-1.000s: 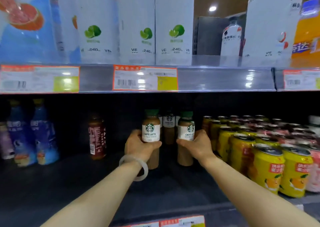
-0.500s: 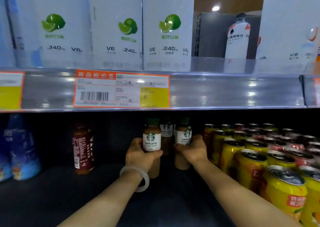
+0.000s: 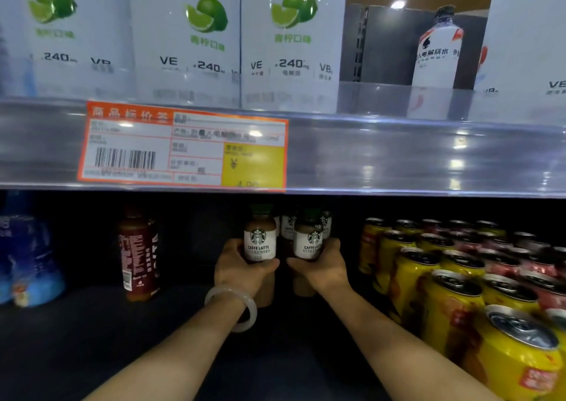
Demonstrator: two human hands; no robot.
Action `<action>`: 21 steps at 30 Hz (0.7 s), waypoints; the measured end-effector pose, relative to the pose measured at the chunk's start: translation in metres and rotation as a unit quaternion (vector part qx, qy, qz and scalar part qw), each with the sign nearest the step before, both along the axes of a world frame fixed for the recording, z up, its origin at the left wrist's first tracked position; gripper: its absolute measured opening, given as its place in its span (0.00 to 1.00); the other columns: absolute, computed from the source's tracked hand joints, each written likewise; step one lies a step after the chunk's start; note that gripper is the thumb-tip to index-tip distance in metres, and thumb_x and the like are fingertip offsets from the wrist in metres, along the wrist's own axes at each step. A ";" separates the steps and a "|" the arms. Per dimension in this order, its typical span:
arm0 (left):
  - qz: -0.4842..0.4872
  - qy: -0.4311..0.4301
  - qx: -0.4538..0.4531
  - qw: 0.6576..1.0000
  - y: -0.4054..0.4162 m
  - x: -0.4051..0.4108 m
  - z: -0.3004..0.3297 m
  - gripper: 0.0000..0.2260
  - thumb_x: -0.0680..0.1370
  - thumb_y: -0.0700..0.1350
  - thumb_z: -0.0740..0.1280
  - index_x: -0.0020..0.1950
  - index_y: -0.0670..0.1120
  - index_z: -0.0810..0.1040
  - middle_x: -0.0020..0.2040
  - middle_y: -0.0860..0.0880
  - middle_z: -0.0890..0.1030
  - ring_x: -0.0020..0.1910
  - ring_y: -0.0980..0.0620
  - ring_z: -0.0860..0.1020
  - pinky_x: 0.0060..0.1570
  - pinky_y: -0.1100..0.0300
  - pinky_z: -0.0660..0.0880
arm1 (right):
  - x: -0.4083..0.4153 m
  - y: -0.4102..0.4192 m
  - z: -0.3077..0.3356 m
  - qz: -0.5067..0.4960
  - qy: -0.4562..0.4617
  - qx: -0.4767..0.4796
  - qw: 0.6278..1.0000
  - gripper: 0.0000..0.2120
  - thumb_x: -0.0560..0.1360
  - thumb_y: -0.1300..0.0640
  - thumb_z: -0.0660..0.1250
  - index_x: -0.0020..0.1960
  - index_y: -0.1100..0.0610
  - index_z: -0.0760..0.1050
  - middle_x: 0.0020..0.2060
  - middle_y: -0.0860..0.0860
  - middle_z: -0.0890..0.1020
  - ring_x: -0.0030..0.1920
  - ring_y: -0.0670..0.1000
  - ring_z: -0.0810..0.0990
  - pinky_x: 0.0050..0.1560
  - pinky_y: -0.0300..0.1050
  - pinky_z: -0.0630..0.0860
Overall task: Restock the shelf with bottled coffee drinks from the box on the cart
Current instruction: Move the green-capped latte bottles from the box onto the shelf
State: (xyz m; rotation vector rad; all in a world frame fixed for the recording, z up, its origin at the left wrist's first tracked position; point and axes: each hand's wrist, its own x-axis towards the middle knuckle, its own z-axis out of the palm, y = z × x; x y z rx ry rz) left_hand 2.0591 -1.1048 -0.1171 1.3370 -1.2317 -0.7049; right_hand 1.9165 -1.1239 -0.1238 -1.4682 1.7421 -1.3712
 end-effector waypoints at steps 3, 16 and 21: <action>0.002 0.003 0.002 1.000 -0.004 0.000 -0.002 0.23 0.64 0.40 0.78 0.53 0.45 0.71 0.46 0.49 0.76 0.45 0.50 0.76 0.48 0.57 0.74 | -0.002 0.003 -0.004 0.024 0.011 0.009 1.000 0.29 0.66 0.64 0.73 0.61 0.61 0.62 0.55 0.56 0.78 0.50 0.51 0.77 0.47 0.38 0.70; -0.001 -0.002 -0.002 1.000 -0.010 0.003 -0.007 0.22 0.64 0.40 0.78 0.51 0.48 0.70 0.46 0.50 0.76 0.46 0.51 0.76 0.50 0.57 0.74 | 0.006 -0.014 -0.004 0.008 0.030 0.007 0.999 0.26 0.66 0.63 0.74 0.59 0.60 0.63 0.57 0.57 0.75 0.56 0.55 0.77 0.49 0.38 0.70; 0.001 -0.013 -0.006 1.000 -0.011 0.003 -0.009 0.25 0.63 0.40 0.78 0.57 0.43 0.73 0.46 0.50 0.76 0.46 0.51 0.76 0.50 0.59 0.73 | 0.007 -0.016 -0.006 0.007 0.024 0.008 1.000 0.27 0.66 0.63 0.74 0.59 0.58 0.63 0.57 0.56 0.75 0.56 0.54 0.77 0.50 0.41 0.73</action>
